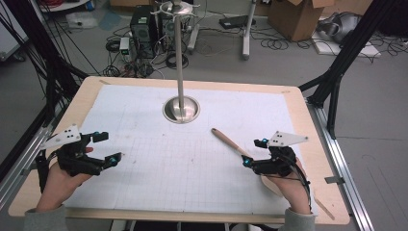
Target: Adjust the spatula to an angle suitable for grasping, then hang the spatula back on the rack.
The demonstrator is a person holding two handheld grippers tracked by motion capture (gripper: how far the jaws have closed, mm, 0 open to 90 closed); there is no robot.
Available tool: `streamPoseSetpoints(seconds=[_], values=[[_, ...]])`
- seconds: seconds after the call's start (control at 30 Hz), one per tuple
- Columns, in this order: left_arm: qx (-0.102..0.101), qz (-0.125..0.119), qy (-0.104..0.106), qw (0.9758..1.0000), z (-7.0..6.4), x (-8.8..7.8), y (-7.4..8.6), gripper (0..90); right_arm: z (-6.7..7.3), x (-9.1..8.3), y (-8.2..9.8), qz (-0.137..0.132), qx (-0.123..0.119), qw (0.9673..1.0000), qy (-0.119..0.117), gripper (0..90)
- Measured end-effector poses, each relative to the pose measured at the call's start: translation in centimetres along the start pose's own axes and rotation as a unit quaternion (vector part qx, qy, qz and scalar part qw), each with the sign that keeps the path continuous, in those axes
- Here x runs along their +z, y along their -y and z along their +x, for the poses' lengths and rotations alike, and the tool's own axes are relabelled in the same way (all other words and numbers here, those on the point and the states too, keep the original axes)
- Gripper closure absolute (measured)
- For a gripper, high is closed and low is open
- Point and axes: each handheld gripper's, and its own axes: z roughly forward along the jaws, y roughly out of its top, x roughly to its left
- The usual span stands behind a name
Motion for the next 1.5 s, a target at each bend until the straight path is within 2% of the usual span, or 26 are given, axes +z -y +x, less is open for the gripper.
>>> streamPoseSetpoints(seconds=[0.4, 0.57, 0.9, 1.2, 1.5], values=[[-0.002, -0.006, -0.011, 0.9999, -0.1, -1.3, 0.2, 2.5, -1.2, 0.7, 0.3, 0.013, 0.003, 0.9999, 0.007, 25.1], [-0.002, -0.006, -0.012, 0.9999, -0.1, -1.4, 0.3, 2.5, -1.4, 1.2, 0.4, 0.028, 0.000, 0.9996, 0.010, 25.1], [-0.003, -0.004, -0.010, 0.9999, 0.0, -1.2, 0.3, 2.5, -2.3, 1.8, 1.3, 0.049, 0.015, 0.9986, 0.014, 25.1], [-0.004, -0.001, -0.008, 1.0000, 0.0, -1.1, 0.4, 2.5, -2.4, 2.7, 1.6, 0.077, 0.000, 0.9970, 0.004, 25.2], [-0.006, 0.001, -0.011, 0.9999, 0.1, -1.2, 0.6, 2.5, -3.0, 3.5, 2.0, 0.095, 0.001, 0.9955, 0.002, 25.8]])
